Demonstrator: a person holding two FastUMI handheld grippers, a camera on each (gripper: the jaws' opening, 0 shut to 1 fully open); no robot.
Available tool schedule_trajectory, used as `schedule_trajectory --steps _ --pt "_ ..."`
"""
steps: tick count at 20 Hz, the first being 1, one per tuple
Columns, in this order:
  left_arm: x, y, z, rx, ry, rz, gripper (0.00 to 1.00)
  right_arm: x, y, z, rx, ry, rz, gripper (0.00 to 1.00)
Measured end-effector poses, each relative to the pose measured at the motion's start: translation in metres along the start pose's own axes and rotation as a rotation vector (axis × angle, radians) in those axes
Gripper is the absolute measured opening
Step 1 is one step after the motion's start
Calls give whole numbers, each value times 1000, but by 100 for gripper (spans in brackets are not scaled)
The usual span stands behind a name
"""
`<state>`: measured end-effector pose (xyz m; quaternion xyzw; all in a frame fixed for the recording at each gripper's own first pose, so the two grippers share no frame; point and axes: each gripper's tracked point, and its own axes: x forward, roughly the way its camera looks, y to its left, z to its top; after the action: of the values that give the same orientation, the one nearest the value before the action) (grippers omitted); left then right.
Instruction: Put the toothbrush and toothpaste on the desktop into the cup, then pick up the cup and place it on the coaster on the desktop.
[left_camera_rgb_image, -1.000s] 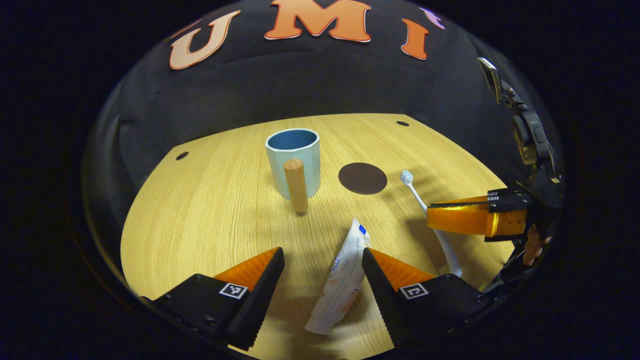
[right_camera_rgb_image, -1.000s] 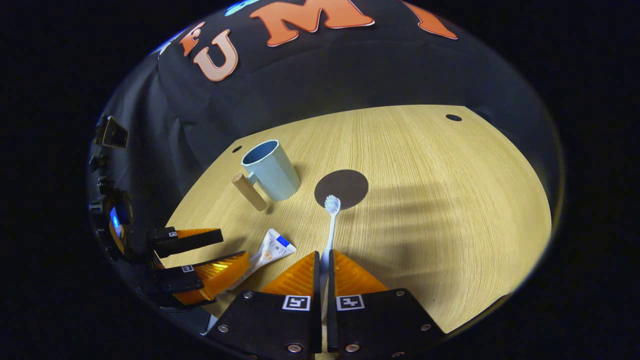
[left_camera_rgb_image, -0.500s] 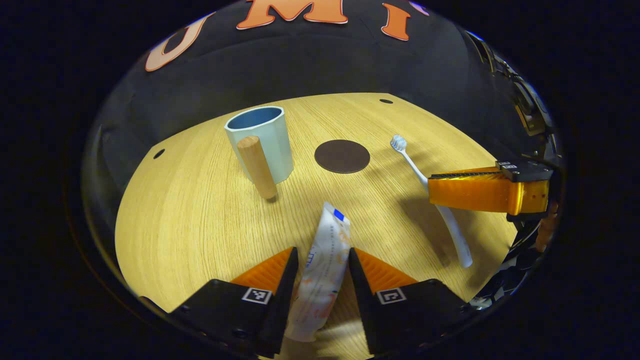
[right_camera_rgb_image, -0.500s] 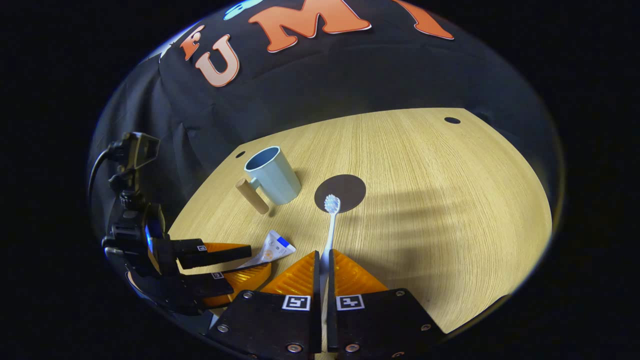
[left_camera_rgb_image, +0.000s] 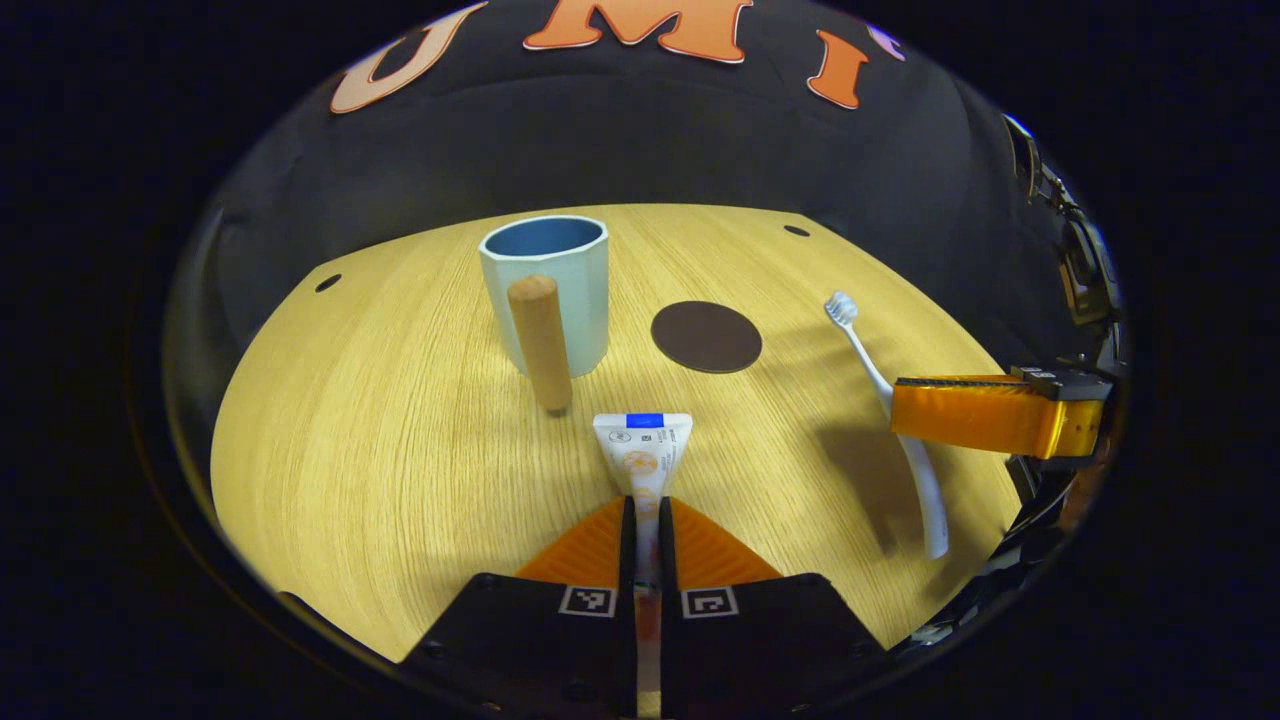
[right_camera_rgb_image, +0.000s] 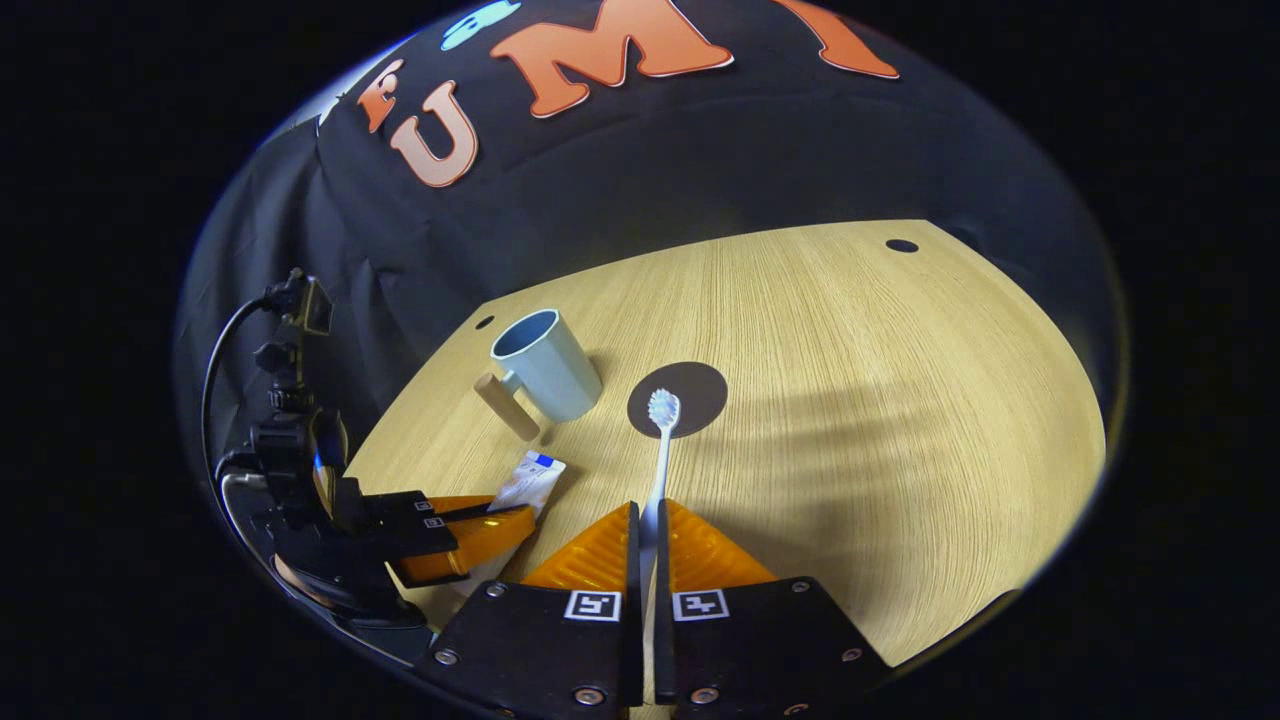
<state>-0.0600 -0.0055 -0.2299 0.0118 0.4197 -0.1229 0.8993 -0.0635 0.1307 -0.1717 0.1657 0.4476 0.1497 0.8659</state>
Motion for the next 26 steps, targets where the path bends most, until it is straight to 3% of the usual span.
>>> schedule_trajectory --steps 1,2,3,7,16,26 --pt "-3 -2 7 7 -30 -4 9 -1 0 4 -1 -9 8 5" --pt "-8 -2 15 11 -59 -2 15 -3 0 7 1 -17 11 5" --pt "-13 -3 28 14 -106 1 9 -5 0 10 1 -26 15 5" --pt "-34 4 67 53 -261 48 9 -9 2 27 -11 -71 21 5" --pt "-63 16 136 41 -583 73 8 -16 13 87 -70 -233 56 5" --pt "-69 41 233 37 -838 83 8 -2 20 139 -93 -355 73 5"
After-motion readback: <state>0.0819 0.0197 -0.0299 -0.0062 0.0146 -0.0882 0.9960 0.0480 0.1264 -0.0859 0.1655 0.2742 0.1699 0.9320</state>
